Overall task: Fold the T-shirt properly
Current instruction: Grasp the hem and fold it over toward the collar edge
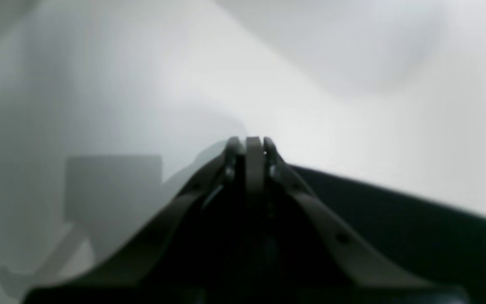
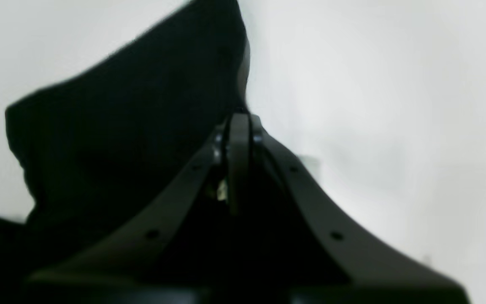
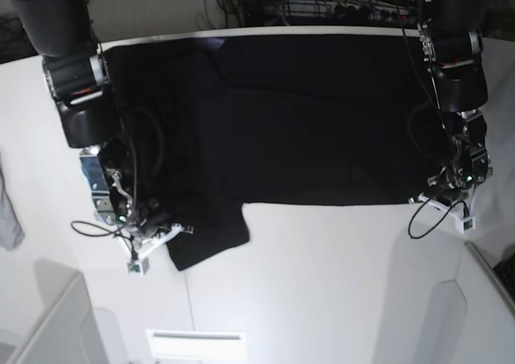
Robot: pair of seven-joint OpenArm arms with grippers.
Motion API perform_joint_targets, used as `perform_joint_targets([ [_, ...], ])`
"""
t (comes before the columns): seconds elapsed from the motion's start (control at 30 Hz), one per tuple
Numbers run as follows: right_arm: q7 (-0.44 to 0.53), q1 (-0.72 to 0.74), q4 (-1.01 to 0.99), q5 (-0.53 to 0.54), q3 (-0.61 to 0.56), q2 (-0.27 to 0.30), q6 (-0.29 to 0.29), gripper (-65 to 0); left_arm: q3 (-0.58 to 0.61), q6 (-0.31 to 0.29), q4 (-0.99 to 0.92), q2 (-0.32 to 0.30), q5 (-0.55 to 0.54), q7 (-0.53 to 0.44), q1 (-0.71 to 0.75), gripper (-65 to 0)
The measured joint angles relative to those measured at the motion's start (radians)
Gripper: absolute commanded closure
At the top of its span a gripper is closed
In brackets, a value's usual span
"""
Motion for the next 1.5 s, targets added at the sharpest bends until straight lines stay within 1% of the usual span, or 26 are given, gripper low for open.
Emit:
perform_joint_targets([
  [0.1,-0.004,-0.017,0.0,-0.003,0.048,0.008,0.0,0.0,0.0,-0.003,0.08,0.002,0.0,0.011,0.041,0.0],
  [0.2,0.002,-0.018,0.0,-0.001,0.054,0.017,0.0,0.0,-0.003,-0.003,0.152,0.001,0.0,0.006,0.072,0.0],
  [0.33,0.002,-0.06,0.099,-0.005,0.056,0.039,-0.005,0.0,-0.003,-0.003,0.225,0.0,-0.003,0.01,0.115,0.0],
  [0.4,-0.006,-0.081,0.143,-0.002,0.077,0.045,-0.001,0.0,-0.003,-0.003,0.257,0.001,0.0,0.013,0.132,0.0],
  [0.47,-0.006,-0.092,0.161,-0.001,0.103,0.047,-0.001,0.0,-0.003,-0.003,0.296,0.0,-0.002,0.026,0.148,0.0],
  [0.53,-0.004,-0.1,0.167,-0.003,0.12,0.048,-0.001,0.0,-0.004,-0.003,0.336,-0.001,0.002,0.067,0.159,0.0],
  [0.67,-0.006,-0.135,0.171,-0.003,0.129,0.051,-0.002,0.0,-0.005,-0.003,0.444,-0.001,-0.004,0.071,0.206,0.0],
  [0.8,-0.013,-0.184,0.249,-0.005,0.129,0.051,-0.005,0.0,-0.006,-0.003,0.497,-0.002,-0.004,0.071,0.244,0.0],
  [0.83,-0.012,-0.187,0.263,-0.002,0.129,0.05,-0.005,0.0,-0.018,-0.012,0.506,0.001,-0.005,0.071,0.253,0.0],
  [0.9,-0.008,-0.187,0.286,-0.003,0.129,0.05,-0.004,0.0,-0.059,-0.01,0.524,0.008,-0.004,0.074,0.276,0.0],
  [0.93,-0.005,-0.187,0.292,-0.003,0.129,0.05,-0.004,0.0,-0.078,-0.009,0.536,0.008,-0.017,0.095,0.286,0.0],
  [0.97,-0.005,-0.188,0.293,-0.002,0.129,0.054,-0.004,0.0,-0.099,0.002,0.549,0.007,-0.046,0.126,0.294,0.0],
  [1.0,-0.004,-0.194,0.295,-0.002,0.129,0.059,-0.004,0.0,-0.122,0.0,0.564,0.007,-0.089,0.15,0.301,0.0],
  [1.07,-0.009,-0.213,0.312,-0.01,0.13,0.069,-0.005,0.0,-0.155,0.002,0.591,0.006,-0.165,0.168,0.315,0.0],
  [1.13,-0.013,-0.235,0.339,-0.005,0.13,0.076,-0.005,0.0,-0.163,-0.003,0.615,-0.003,-0.209,0.169,0.336,0.0],
  [1.2,-0.013,-0.254,0.379,-0.005,0.13,0.078,-0.008,0.0,-0.162,-0.006,0.64,-0.019,-0.22,0.168,0.367,0.0],
  [1.23,-0.013,-0.264,0.402,-0.002,0.13,0.077,-0.021,0.0,-0.166,-0.006,0.65,-0.021,-0.219,0.173,0.378,0.0],
  [1.3,-0.041,-0.286,0.444,0.0,0.164,0.068,-0.045,0.0,-0.174,0.001,0.662,-0.024,-0.215,0.172,0.394,0.0],
  [1.5,-0.111,-0.376,0.578,-0.008,0.252,0.08,-0.059,0.0,-0.174,-0.003,0.745,-0.024,-0.222,0.173,0.45,0.0],
])
